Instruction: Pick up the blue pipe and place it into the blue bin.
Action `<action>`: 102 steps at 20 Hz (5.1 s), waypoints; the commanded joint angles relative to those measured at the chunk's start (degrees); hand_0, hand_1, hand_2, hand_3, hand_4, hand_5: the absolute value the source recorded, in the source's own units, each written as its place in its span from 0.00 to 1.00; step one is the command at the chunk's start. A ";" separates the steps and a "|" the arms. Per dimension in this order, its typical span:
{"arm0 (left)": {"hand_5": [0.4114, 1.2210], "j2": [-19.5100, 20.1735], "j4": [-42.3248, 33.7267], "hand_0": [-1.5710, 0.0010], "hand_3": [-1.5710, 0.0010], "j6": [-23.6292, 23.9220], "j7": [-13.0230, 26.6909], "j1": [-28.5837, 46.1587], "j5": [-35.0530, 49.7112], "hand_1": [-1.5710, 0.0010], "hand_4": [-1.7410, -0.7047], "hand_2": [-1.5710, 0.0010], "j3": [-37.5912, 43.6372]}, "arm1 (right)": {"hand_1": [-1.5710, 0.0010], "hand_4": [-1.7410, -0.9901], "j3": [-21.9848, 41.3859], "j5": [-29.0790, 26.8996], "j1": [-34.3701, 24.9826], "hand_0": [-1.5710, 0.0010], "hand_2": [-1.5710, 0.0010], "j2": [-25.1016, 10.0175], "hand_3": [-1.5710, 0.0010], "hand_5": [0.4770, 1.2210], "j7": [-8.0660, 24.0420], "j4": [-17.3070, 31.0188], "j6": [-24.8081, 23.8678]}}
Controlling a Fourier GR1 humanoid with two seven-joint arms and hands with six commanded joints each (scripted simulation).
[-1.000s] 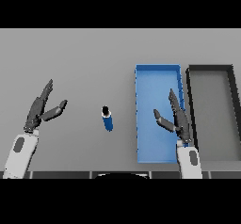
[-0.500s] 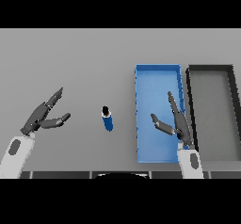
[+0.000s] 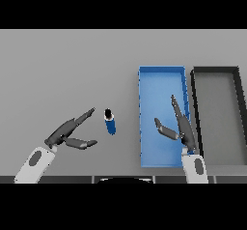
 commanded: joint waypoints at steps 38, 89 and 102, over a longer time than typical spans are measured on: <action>0.98 -23.94 10.67 0.03 0.07 5.62 -6.22 -11.51 -2.81 0.02 0.02 0.02 -6.25 | 1.00 0.75 -1.02 -0.15 1.29 1.00 1.00 -0.40 1.00 0.17 -0.07 -0.47 -0.45; 1.00 -22.22 5.21 0.32 0.40 2.07 5.56 -14.49 -8.12 0.35 0.13 0.38 -7.61 | 0.28 0.24 16.01 -30.28 -36.61 0.28 0.27 -1.34 0.39 0.25 23.40 -1.30 31.56; 1.00 -23.21 5.07 0.41 0.46 -0.85 2.07 -13.97 -9.10 0.45 0.31 0.50 -5.50 | 0.02 0.34 19.18 -32.30 -35.79 0.02 0.01 -4.02 0.02 0.95 15.63 -2.34 27.17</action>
